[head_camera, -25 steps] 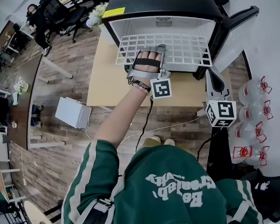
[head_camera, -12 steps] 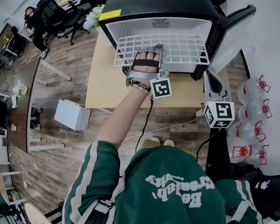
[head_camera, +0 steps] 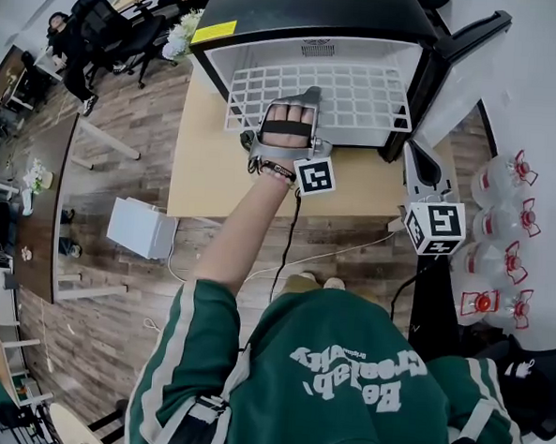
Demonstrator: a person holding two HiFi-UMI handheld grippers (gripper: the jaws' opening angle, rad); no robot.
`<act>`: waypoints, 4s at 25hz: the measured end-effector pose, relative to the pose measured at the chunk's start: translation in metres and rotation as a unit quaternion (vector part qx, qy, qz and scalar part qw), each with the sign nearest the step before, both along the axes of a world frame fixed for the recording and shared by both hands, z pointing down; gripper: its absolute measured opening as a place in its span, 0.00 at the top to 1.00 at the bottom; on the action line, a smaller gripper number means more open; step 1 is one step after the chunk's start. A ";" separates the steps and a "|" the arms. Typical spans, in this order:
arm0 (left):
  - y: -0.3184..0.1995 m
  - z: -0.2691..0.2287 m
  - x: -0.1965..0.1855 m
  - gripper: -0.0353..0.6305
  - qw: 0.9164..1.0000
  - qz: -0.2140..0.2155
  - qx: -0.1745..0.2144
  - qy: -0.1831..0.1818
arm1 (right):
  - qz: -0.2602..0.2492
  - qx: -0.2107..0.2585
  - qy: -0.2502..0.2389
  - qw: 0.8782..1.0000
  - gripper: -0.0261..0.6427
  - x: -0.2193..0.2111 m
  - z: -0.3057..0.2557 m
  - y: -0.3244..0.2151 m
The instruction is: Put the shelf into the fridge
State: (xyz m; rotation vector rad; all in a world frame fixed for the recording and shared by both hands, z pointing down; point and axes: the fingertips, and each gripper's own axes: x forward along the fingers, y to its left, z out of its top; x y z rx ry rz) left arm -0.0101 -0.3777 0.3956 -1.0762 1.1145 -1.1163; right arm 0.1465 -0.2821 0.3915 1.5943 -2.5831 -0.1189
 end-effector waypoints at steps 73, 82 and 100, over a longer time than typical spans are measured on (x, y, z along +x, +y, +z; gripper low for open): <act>-0.118 -0.003 -0.007 0.87 0.998 -0.019 -0.050 0.032 | 0.010 -0.022 0.003 1.000 0.96 0.003 0.021 -0.062; -0.144 0.028 0.000 0.73 0.983 -0.031 -0.159 0.089 | 0.008 -0.027 0.007 1.000 0.96 -0.007 0.023 -0.065; -0.119 0.004 -0.002 0.63 0.992 -0.025 -0.104 0.074 | 0.012 -0.026 0.007 1.000 0.95 -0.009 0.020 -0.052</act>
